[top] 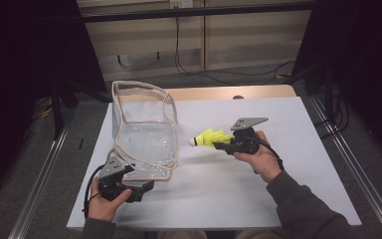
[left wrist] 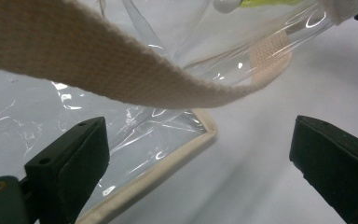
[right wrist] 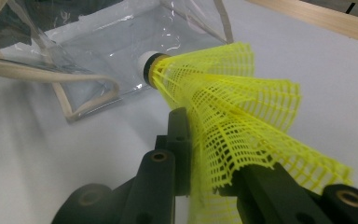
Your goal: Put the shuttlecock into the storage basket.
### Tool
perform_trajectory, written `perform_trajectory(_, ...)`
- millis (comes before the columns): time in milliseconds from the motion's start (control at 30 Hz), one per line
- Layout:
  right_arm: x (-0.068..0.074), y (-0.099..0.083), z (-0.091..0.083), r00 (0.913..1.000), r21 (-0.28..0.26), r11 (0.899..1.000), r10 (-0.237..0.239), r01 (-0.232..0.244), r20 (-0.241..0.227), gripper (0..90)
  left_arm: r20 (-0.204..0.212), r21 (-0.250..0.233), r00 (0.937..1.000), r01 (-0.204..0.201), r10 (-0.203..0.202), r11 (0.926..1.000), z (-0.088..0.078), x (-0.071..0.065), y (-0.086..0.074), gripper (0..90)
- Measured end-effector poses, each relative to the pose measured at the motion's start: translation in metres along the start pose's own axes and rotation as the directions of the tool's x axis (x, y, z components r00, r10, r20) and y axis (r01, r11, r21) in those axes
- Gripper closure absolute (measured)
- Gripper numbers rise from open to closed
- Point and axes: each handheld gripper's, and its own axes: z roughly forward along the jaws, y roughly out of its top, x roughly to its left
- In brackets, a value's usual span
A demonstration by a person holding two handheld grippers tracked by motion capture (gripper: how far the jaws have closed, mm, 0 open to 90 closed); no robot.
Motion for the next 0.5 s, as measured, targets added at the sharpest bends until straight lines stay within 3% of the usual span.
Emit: perform_trajectory(500,0.003,0.0098,-0.0054,0.9998,-0.005,1.0,-0.016,0.016,-0.014,80.6,0.001,0.002,1.0,0.002,-0.002,1.0,0.0005,-0.0003,-0.0001,4.8)
